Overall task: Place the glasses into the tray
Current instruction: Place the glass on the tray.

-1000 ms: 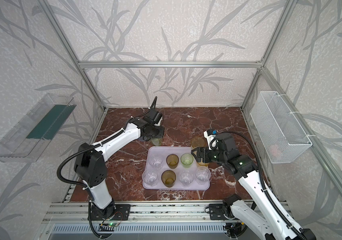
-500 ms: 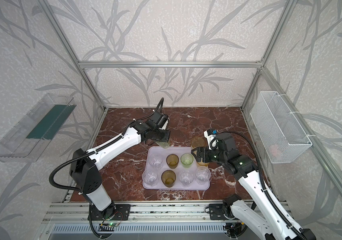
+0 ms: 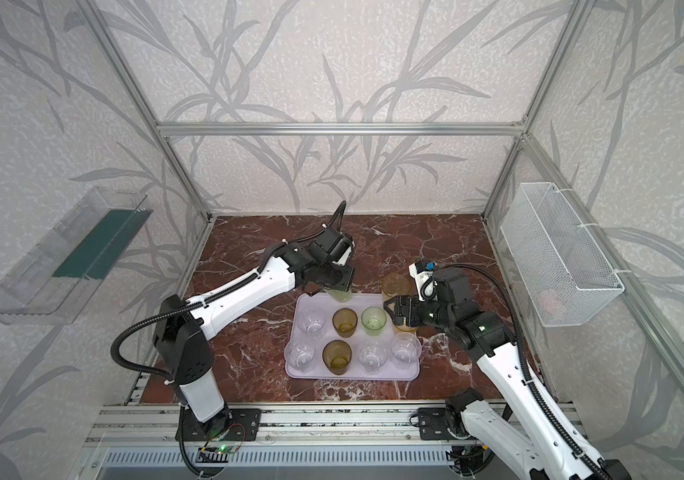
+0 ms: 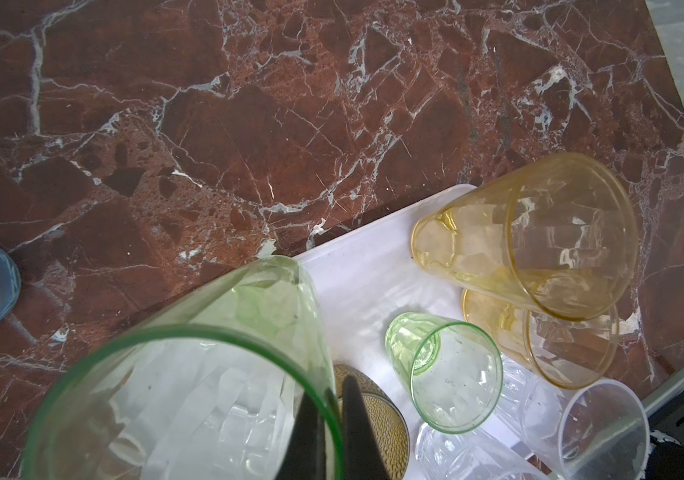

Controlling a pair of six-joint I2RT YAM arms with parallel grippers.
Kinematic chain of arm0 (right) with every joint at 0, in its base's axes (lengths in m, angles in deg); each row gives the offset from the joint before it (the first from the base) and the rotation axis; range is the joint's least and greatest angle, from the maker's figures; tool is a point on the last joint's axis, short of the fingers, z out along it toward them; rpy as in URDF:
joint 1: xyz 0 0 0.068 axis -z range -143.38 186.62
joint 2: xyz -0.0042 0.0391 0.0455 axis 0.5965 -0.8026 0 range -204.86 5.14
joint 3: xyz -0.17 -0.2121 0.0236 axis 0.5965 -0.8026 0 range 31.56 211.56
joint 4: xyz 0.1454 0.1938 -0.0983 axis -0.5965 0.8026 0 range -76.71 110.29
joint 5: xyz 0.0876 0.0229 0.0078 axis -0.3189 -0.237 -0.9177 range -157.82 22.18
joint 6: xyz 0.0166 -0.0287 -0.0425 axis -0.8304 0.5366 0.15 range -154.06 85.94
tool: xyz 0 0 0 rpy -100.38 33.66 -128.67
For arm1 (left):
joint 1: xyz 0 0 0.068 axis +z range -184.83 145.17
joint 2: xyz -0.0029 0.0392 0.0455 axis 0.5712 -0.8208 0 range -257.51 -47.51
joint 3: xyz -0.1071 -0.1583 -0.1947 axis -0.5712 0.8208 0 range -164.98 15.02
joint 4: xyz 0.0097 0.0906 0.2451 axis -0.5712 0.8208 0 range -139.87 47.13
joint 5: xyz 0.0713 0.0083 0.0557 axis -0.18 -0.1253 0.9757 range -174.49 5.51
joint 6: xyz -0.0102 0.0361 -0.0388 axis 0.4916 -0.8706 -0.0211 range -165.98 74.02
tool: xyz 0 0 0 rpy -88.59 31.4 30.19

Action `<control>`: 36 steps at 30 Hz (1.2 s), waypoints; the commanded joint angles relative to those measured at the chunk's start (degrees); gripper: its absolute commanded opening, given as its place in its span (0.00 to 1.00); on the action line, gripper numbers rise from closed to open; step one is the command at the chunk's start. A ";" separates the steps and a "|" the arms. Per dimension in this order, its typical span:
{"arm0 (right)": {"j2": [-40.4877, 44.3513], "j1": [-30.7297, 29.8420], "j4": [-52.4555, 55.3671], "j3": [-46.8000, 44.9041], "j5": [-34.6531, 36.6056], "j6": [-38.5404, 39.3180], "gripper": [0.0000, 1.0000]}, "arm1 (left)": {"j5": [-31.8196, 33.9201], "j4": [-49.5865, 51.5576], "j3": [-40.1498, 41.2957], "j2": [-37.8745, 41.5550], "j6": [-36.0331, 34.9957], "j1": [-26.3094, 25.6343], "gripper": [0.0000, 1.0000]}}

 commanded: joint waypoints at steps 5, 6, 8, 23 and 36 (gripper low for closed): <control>0.16 0.74 0.51 -0.41 -0.60 0.26 0.85 | -1.03 2.04 -4.25 -2.78 0.01 -1.33 0.00; 0.33 0.84 0.55 -0.40 -0.43 0.16 0.85 | -1.18 2.19 -4.49 -2.88 0.04 -1.58 0.00; 0.52 0.93 0.56 -0.40 -0.42 0.07 0.85 | -1.25 2.37 -4.76 -3.15 -0.13 -1.93 0.00; 0.60 1.50 0.41 -0.93 0.37 -0.22 0.86 | -2.25 3.25 -5.16 -4.99 -0.48 -3.47 0.00; 1.64 2.24 1.18 -1.28 0.35 0.18 0.86 | -4.05 4.75 -8.11 -8.58 -1.36 -4.22 0.00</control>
